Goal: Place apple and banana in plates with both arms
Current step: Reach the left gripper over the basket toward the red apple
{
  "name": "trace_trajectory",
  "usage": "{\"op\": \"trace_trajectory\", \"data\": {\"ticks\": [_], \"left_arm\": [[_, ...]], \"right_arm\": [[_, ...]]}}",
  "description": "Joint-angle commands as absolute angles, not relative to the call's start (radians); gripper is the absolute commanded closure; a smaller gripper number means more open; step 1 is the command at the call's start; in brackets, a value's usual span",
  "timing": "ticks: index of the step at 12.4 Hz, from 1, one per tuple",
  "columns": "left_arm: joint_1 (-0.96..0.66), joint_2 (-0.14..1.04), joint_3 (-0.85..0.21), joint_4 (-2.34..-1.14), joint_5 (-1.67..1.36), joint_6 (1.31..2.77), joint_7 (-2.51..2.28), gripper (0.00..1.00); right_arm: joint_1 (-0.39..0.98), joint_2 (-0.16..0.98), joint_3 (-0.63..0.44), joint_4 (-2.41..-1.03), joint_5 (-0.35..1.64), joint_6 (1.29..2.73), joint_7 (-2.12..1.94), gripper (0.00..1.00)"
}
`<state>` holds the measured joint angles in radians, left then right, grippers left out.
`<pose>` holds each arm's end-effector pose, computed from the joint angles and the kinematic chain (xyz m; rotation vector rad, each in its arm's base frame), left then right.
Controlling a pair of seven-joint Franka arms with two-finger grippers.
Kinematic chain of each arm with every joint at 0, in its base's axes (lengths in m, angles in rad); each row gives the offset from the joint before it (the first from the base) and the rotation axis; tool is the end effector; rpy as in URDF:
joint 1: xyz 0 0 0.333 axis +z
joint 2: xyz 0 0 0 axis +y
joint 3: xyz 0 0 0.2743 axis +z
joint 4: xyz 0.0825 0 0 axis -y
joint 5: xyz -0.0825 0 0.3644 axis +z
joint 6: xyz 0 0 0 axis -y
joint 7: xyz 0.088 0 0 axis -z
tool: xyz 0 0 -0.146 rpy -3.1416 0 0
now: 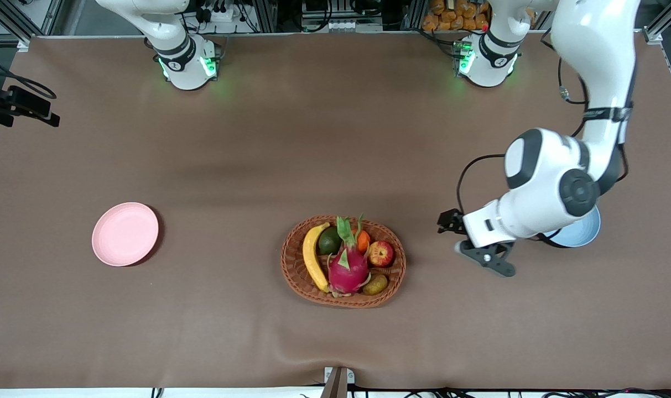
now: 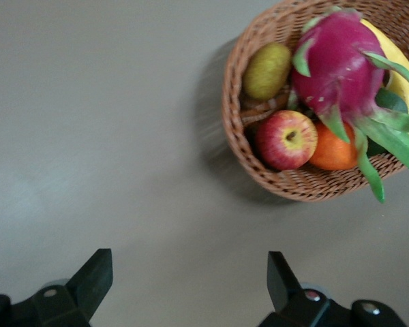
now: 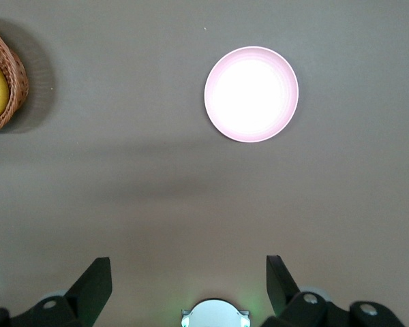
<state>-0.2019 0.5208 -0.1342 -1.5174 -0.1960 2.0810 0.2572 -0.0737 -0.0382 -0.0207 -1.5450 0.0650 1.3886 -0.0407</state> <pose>0.6263 -0.2260 0.3024 2.8164 -0.6921 0.0526 0.4992 -0.0370 0.5609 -3.0627 0.0699 0.1741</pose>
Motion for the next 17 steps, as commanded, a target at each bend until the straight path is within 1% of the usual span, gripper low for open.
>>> {"op": "trace_trajectory", "data": {"ticks": [1, 4, 9, 12, 17], "left_arm": [[-0.262, 0.584, -0.133, -1.473, -0.210, 2.153, 0.313, 0.00], [-0.287, 0.656, -0.135, -1.453, -0.215, 2.275, 0.490, 0.00], [-0.348, 0.713, -0.135, -1.457, -0.219, 2.385, 0.526, 0.00], [-0.365, 0.749, -0.137, -1.459, -0.219, 2.443, 0.538, 0.00], [-0.406, 0.770, -0.135, -1.459, -0.224, 2.483, 0.522, 0.00]], "right_arm": [[-0.087, -0.034, -0.009, -1.549, 0.086, 1.405, -0.040, 0.00], [-0.089, -0.032, -0.009, -1.551, 0.086, 1.405, -0.040, 0.00], [-0.089, -0.031, -0.009, -1.549, 0.086, 1.405, -0.040, 0.00], [-0.089, -0.032, -0.009, -1.549, 0.086, 1.405, -0.040, 0.00], [-0.089, -0.031, -0.009, -1.549, 0.086, 1.405, -0.040, 0.00]]}}
